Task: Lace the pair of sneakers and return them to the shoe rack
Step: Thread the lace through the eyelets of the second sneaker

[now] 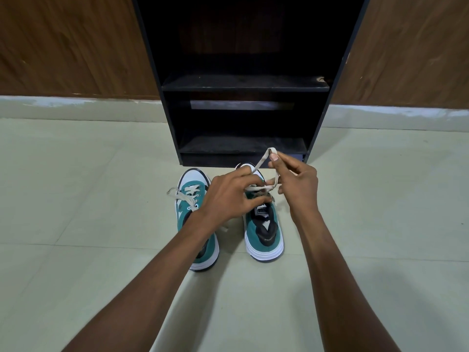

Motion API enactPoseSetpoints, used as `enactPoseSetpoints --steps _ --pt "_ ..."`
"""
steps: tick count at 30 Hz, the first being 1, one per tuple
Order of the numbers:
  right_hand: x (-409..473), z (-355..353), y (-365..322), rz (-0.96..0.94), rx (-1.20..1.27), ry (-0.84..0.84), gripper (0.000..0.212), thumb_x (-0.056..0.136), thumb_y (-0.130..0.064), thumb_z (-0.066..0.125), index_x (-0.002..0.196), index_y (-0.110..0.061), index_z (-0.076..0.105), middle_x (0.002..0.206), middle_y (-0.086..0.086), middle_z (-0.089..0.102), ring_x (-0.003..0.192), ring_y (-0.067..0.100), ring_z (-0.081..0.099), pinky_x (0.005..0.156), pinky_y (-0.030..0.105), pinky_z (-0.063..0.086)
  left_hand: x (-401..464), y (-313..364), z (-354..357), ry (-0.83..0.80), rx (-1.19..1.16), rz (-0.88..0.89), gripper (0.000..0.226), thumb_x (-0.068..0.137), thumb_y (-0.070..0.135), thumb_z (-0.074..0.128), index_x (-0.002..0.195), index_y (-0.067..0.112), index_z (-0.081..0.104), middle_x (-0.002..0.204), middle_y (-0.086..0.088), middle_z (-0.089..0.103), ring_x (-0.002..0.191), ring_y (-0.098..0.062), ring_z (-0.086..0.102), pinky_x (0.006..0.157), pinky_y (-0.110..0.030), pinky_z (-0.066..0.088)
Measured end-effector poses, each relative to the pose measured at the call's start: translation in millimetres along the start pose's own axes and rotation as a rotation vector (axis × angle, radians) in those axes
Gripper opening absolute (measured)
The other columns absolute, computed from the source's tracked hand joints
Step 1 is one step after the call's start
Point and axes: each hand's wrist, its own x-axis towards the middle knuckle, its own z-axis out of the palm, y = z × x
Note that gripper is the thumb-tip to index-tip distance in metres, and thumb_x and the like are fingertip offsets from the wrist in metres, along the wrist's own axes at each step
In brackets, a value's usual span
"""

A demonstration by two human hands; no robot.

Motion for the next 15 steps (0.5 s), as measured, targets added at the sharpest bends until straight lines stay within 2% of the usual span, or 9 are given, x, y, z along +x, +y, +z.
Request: enactPoseSetpoints --steps 2,4,7,9,11,13,15 --pt "-1.0 0.6 -2.3 -0.008 0.037 -0.002 0.017 0.090 -0.030 0.075 0.107 -0.029 0.079 0.100 -0.007 0.080 0.077 0.001 0.072 0.069 0.022 0.055 1.7 3.3 -1.1 -0.030 -0.074 -0.106 0.031 0.074 0.053 0.081 0.084 0.026 0.071 0.076 0.017 0.048 0.068 -0.008 0.050 0.054 -0.033 0.048" --pt "-1.3 0.0 -6.2 0.000 0.086 -0.018 0.014 0.089 -0.025 0.077 0.102 -0.026 0.080 0.100 -0.006 0.079 0.086 -0.001 0.072 0.079 0.025 0.056 3.8 5.6 -2.3 -0.070 -0.275 -0.296 0.029 0.072 0.048 0.084 0.083 0.026 0.069 0.077 0.015 0.058 0.070 -0.009 0.056 0.062 -0.035 0.052" --pt "-3.6 -0.4 -14.4 0.016 0.165 -0.077 0.010 0.089 -0.014 0.074 0.096 -0.018 0.080 0.074 -0.007 0.074 0.065 0.002 0.066 0.064 0.020 0.052 8.3 9.3 -6.3 -0.101 -0.709 -0.544 0.028 0.073 0.028 0.089 0.090 0.018 0.070 0.080 0.000 0.068 0.073 -0.012 0.066 0.071 -0.032 0.058" --pt "-4.0 0.2 -17.2 0.004 0.194 -0.131 0.010 0.090 -0.010 0.072 0.097 -0.011 0.079 0.062 0.004 0.063 0.052 0.010 0.057 0.057 0.023 0.051 11.6 11.4 -9.2 -0.099 -0.867 -0.614 0.025 0.075 0.015 0.088 0.095 0.014 0.073 0.089 -0.008 0.068 0.076 -0.006 0.065 0.071 -0.022 0.053" --pt "-2.2 1.4 -19.0 0.002 0.208 -0.142 0.012 0.089 -0.006 0.072 0.100 -0.002 0.076 0.059 0.010 0.061 0.048 0.013 0.056 0.054 0.023 0.051 15.2 15.8 -14.9 -0.140 -0.980 -0.690 0.030 0.078 0.005 0.083 0.106 0.009 0.073 0.096 -0.016 0.070 0.079 -0.007 0.066 0.066 -0.015 0.050" --pt "0.5 2.3 -20.4 -0.007 0.194 -0.132 0.015 0.088 -0.006 0.074 0.102 0.000 0.075 0.064 0.010 0.069 0.055 0.016 0.062 0.054 0.023 0.051 17.6 16.5 -19.8 -0.195 -1.038 -0.733 0.038 0.079 0.001 0.080 0.115 0.009 0.070 0.103 -0.028 0.069 0.085 -0.015 0.067 0.065 -0.016 0.052" --pt "2.8 2.8 -19.7 -0.027 0.148 -0.119 0.017 0.087 -0.010 0.076 0.102 -0.003 0.076 0.077 0.008 0.075 0.063 0.012 0.067 0.054 0.022 0.050 18.5 15.6 -23.2 -0.222 -1.055 -0.731 0.042 0.079 -0.002 0.079 0.117 0.011 0.067 0.102 -0.027 0.071 0.085 -0.020 0.069 0.065 -0.018 0.053"
